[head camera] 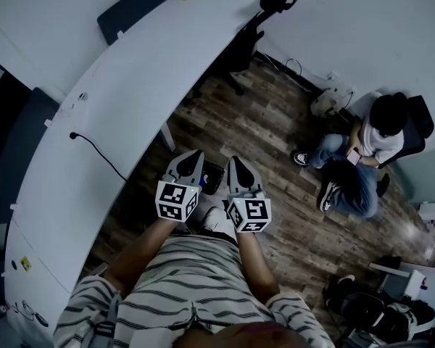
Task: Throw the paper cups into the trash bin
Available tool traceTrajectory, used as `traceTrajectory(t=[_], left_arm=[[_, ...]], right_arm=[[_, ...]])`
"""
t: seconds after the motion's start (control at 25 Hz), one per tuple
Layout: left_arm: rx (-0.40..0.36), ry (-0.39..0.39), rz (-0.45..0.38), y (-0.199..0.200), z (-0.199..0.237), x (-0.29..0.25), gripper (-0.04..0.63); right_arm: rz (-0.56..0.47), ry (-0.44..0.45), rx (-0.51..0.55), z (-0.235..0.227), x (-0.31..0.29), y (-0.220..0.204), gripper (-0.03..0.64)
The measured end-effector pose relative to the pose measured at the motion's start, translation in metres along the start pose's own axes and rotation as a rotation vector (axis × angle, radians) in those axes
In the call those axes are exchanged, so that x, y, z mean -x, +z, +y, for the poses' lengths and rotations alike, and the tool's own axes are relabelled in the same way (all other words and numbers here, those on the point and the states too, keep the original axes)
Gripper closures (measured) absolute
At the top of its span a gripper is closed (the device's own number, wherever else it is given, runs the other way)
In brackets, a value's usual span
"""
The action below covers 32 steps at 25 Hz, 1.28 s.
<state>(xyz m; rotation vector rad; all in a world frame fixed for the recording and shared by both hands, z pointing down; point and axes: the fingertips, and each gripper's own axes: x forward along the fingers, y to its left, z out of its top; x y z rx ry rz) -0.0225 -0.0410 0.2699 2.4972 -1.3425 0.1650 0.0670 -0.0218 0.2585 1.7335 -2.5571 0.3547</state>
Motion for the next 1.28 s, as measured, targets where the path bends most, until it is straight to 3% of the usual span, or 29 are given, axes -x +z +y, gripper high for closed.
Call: traceTrajectory(t=[0.6, 1.28], left_arm=[[-0.055, -0.032, -0.11, 0.034, -0.008, 0.012, 0.571], [-0.058, -0.062, -0.128, 0.027, -0.009, 0.021, 0.571]], right_arm=[[-0.107, 0.014, 0.046, 0.002, 0.006, 0.032, 0.607], [-0.168, 0.032, 0.066, 0.008, 0.009, 0.033, 0.608]])
